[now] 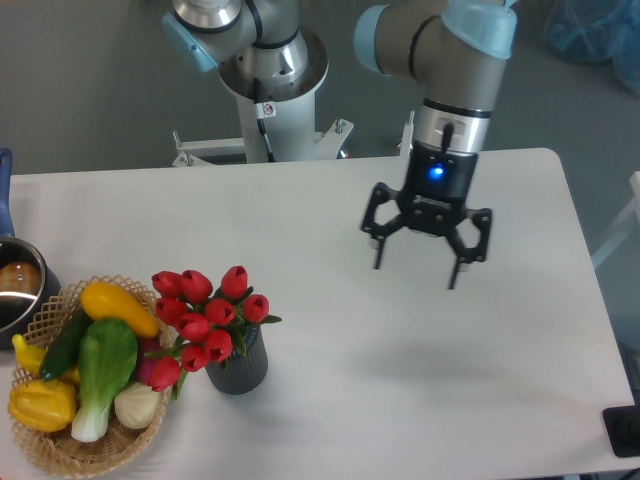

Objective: Insert the flowers into the vase

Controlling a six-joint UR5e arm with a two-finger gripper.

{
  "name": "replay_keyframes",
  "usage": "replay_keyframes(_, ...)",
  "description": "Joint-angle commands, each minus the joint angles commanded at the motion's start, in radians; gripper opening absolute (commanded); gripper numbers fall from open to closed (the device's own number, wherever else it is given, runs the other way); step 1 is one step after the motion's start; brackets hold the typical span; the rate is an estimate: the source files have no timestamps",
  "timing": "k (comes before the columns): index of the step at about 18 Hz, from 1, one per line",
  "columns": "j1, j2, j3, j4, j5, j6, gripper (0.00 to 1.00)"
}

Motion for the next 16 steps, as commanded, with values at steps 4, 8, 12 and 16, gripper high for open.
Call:
replay_keyframes(4, -0.005, -0.032, 0.057, -0.047, 0.056, 0.174, 1.00)
replay_keyframes(8, -0.017, -0.049, 0.118, -0.143, 0.133, 0.181, 1.00)
replay_keyframes(12, -0.032, -0.057, 0.111, -0.150, 0.197, 0.247, 1.00)
replay_keyframes(16, -0.049, -0.057, 0.106, -0.149, 0.249, 0.260, 1.00)
